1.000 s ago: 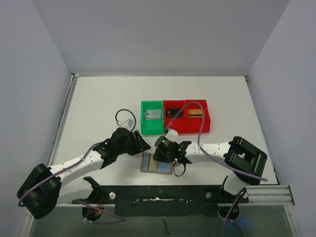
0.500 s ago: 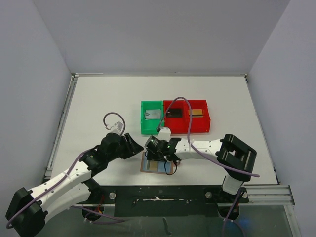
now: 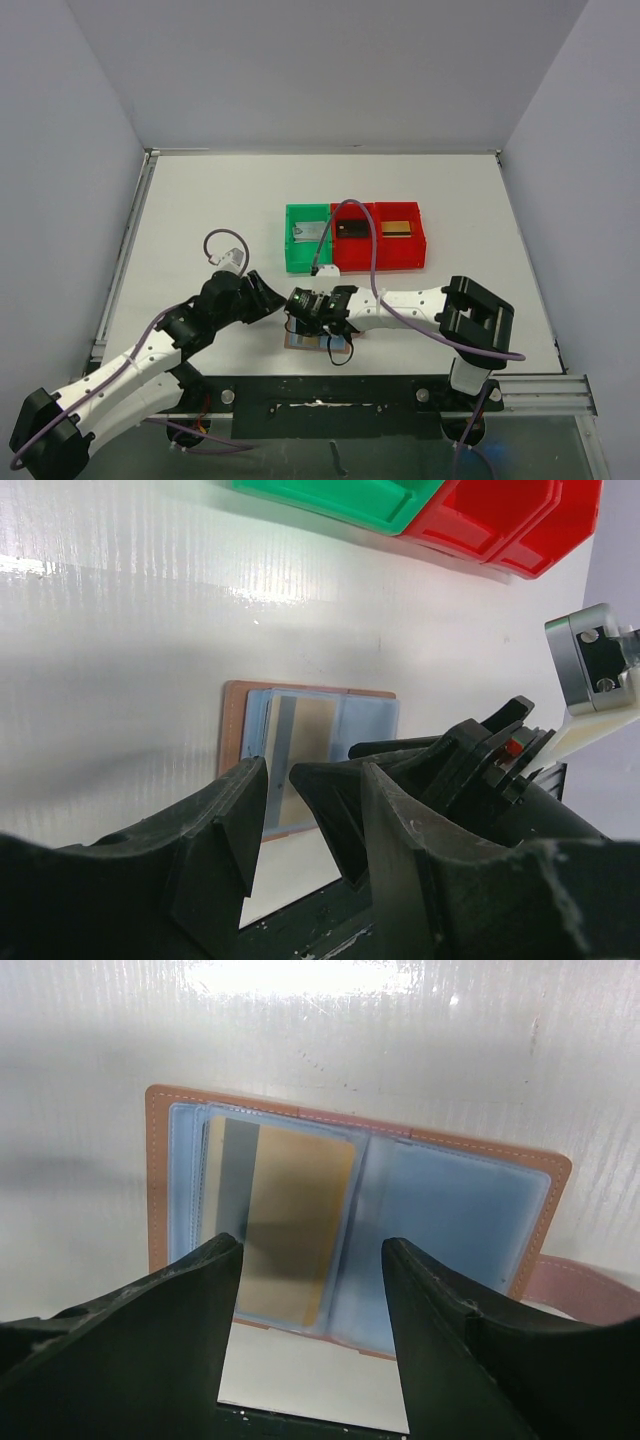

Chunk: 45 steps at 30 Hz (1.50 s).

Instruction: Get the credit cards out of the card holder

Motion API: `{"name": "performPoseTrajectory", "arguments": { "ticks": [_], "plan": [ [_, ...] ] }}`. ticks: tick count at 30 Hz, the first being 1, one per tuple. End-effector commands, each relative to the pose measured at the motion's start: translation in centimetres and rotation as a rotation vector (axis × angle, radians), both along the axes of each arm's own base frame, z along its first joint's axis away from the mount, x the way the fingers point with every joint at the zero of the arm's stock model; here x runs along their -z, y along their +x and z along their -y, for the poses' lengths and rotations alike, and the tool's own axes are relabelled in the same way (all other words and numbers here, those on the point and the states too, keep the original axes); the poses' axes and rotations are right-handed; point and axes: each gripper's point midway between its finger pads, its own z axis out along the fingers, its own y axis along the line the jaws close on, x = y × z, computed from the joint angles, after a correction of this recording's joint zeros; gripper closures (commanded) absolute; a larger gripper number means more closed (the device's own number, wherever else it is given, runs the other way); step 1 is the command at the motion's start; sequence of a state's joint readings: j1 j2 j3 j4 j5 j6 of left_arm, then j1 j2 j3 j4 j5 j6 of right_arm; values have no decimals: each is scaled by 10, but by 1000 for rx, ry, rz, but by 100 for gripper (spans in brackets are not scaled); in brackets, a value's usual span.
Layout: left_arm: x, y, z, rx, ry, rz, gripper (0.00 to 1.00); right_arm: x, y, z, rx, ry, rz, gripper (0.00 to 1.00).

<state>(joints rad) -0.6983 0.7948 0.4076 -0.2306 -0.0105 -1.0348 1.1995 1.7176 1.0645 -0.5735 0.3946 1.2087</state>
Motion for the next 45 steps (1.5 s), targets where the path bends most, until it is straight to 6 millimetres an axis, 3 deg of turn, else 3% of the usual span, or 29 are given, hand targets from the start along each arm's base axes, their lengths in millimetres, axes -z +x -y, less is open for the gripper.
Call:
{"name": "performPoseTrajectory", "arguments": {
  "ticks": [1,5,13,21,27,34,39,45],
  "plan": [
    [-14,8,-3,-44,-29,43,59,-10,10,-7,42,25,53,41],
    [-17,9,-3,-42,-15,44,59,7,4,-10,20,29,10,41],
    [-11,7,-3,-38,-18,36,59,14,2,-21,-14,36,-11,41],
    [-13,8,1,-31,-58,58,58,41,-5,9,36,-119,-40,49],
    [-10,9,14,10,-84,44,58,55,-10,9,-4,34,-55,68],
    [2,4,33,107,-112,10,58,76,-17,37,36,94,-101,81],
    [7,3,45,181,-110,-1,58,83,-20,40,43,139,-136,84],
    [7,21,55,244,-48,26,54,86,-22,41,51,153,-162,85]
  ]
}}
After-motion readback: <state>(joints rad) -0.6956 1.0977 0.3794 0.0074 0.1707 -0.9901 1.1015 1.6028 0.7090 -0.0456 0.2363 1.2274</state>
